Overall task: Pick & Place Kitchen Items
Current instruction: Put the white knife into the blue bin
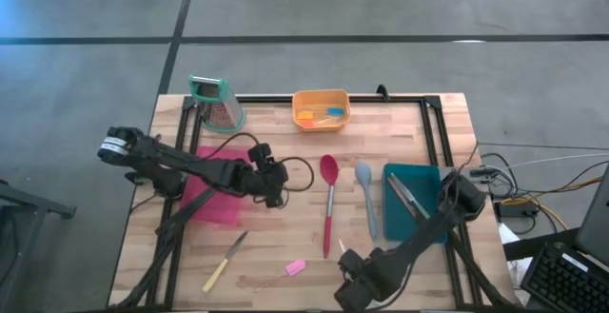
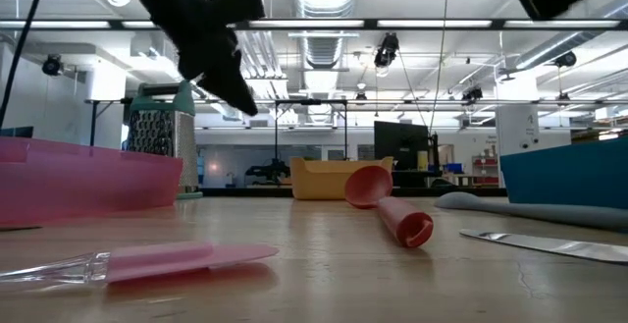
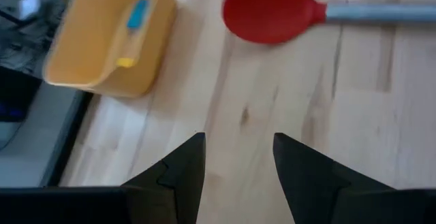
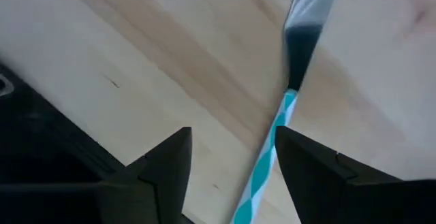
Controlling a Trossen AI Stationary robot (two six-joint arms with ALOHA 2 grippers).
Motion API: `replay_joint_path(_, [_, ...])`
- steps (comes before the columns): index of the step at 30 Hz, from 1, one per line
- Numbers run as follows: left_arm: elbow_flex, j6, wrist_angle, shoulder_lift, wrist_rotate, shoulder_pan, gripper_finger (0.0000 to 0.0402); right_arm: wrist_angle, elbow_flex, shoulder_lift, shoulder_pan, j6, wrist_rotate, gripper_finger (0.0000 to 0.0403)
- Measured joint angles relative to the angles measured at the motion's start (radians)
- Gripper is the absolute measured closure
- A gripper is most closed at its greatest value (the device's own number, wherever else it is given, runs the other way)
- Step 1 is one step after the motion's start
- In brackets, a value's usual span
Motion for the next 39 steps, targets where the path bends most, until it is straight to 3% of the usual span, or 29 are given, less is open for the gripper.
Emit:
replay_joint_path(5, [-0.031, 0.028, 0.011, 0.000, 0.055, 0.027, 0.0225, 0.004, 0.006, 0.050, 0.004, 0.044, -0.069, 0.0196])
replay_joint_path(17, [-0.031, 0.037, 0.021, 0.000, 0.055, 0.030, 0.0225, 0.007, 0.023, 0.077, 0.035, 0.165, -0.026, 0.0227])
replay_joint_path(22, [-0.031, 0.036, 0.021, 0.000, 0.056, 0.030, 0.0225, 0.018, 0.028, 0.125, 0.048, 0.175, -0.056, 0.0243])
replay_joint_path(27, [-0.033, 0.029, 0.020, 0.000, 0.056, 0.030, 0.0225, -0.029, 0.029, 0.142, 0.043, 0.172, -0.077, 0.0285])
replay_joint_path(33, [-0.036, 0.029, 0.021, 0.000, 0.056, 0.030, 0.0225, -0.040, 0.029, 0.131, 0.034, 0.140, -0.044, 0.0379])
replay_joint_path(39, [-0.036, 0.029, 0.020, 0.000, 0.056, 0.030, 0.0225, -0.094, 0.115, 0.134, 0.036, 0.089, 0.090, 0.0388])
